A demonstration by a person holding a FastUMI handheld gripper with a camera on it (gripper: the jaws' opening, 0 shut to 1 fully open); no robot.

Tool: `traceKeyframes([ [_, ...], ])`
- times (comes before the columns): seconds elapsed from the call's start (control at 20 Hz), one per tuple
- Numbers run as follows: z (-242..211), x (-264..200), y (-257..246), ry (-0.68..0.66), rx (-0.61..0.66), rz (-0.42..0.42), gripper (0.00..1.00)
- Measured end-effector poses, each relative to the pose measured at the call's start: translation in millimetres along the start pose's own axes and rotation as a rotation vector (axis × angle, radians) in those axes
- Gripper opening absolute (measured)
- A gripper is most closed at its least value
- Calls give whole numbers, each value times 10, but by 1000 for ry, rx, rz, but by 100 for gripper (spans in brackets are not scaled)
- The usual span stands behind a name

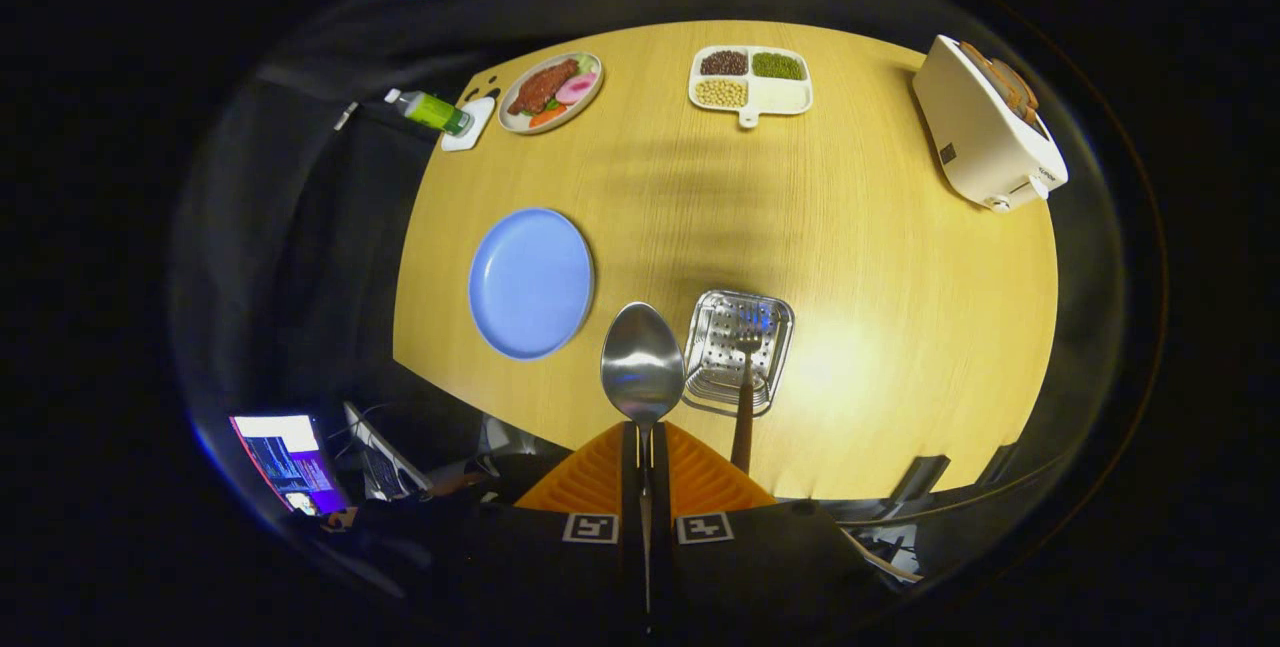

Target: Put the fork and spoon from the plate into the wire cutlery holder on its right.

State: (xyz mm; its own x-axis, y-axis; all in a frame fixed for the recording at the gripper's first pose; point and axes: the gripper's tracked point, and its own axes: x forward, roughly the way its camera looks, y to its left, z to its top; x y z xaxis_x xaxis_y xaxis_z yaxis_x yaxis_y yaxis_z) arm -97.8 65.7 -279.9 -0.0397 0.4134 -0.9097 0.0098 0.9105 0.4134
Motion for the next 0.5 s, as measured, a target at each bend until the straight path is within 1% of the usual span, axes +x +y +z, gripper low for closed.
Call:
traceKeyframes([
  [0.25, -17, 246, -231, 196, -2, -51, 7],
  [0.35, -26, 320, -343, 273, -16, -85, 7],
  [0.5, -4, 446, -448, 355, -18, -119, 6],
])
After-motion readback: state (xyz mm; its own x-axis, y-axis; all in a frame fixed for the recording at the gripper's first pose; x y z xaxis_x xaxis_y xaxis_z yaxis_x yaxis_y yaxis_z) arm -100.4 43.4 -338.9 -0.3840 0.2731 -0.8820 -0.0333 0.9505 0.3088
